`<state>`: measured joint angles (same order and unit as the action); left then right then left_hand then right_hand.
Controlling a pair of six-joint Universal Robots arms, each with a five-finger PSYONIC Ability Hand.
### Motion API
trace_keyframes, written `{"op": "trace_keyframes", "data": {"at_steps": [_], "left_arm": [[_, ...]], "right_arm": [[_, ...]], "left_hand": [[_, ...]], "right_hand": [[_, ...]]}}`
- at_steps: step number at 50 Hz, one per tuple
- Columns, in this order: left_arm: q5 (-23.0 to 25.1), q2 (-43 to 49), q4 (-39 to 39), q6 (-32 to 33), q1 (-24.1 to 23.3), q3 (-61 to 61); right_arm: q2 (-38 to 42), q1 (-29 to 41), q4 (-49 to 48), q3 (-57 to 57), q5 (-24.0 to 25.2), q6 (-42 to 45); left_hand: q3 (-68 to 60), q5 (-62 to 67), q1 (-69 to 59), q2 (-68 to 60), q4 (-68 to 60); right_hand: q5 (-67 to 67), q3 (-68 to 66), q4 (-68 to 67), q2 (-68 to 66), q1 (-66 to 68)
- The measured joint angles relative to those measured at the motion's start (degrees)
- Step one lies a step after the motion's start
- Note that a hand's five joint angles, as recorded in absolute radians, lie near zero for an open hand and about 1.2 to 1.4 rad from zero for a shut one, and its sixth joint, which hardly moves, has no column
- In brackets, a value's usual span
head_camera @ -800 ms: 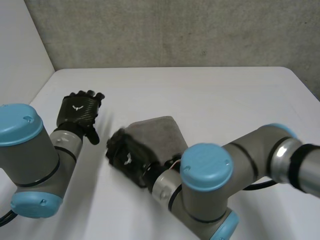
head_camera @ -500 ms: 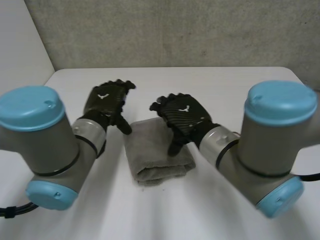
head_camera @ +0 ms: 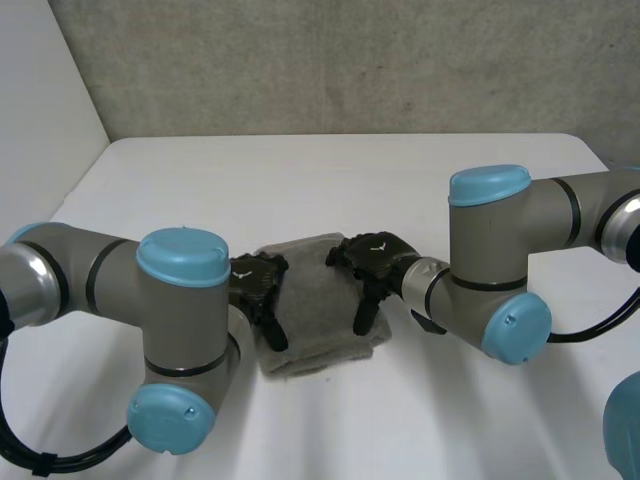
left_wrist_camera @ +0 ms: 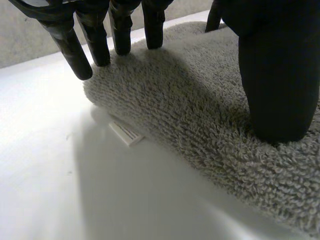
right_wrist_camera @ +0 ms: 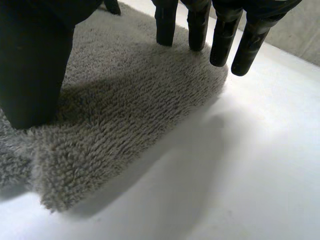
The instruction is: Fold the towel.
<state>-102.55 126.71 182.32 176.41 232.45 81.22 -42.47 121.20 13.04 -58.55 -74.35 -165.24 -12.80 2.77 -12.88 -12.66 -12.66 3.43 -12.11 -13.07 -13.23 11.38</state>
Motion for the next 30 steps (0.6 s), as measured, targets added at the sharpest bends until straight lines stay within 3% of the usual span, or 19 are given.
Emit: {"op": "trace_keyframes", "data": {"at_steps": [7,10,11,16,21,30], "left_arm": [[0.2,-7.2,0.2,0.7,0.2,-0.1],[0.3,-11.1,0.0,0.7,0.4,-0.6],[0.4,-15.6,-0.2,0.7,0.8,-1.2],[1.0,-23.5,-1.1,0.6,3.2,-2.5],[4.8,-31.8,-4.4,0.5,7.9,-3.5],[12.5,-36.6,-8.2,-0.2,14.6,-2.6]], "right_arm": [[-5.9,0.2,-0.8,-0.2,-1.6,0.2],[-11.7,-0.7,-2.1,-0.8,-3.1,-2.6],[-17.6,-2.2,-3.7,-1.5,-5.1,-6.1],[-26.4,-5.8,-5.2,-2.8,-9.4,-9.7],[-34.0,-9.4,-3.8,-5.0,-12.7,-10.6],[-37.9,-11.0,-0.7,-9.2,-13.0,-9.0]], "left_hand": [[2.0,-1.0,1.8,1.8,1.8],[2.0,-1.1,1.8,2.0,2.0],[2.4,-1.1,2.2,2.3,2.2],[2.5,-1.1,2.3,2.4,2.4],[2.5,-1.2,2.3,2.5,2.4],[2.5,-1.2,2.3,2.6,2.5]], "right_hand": [[0.0,0.0,0.0,0.0,0.0],[0.0,0.0,0.0,0.0,0.0],[0.0,0.0,0.0,0.0,0.0],[0.0,0.0,0.0,0.0,0.0],[0.0,0.0,0.0,0.0,0.0],[0.0,0.0,0.0,0.0,0.0]]}}
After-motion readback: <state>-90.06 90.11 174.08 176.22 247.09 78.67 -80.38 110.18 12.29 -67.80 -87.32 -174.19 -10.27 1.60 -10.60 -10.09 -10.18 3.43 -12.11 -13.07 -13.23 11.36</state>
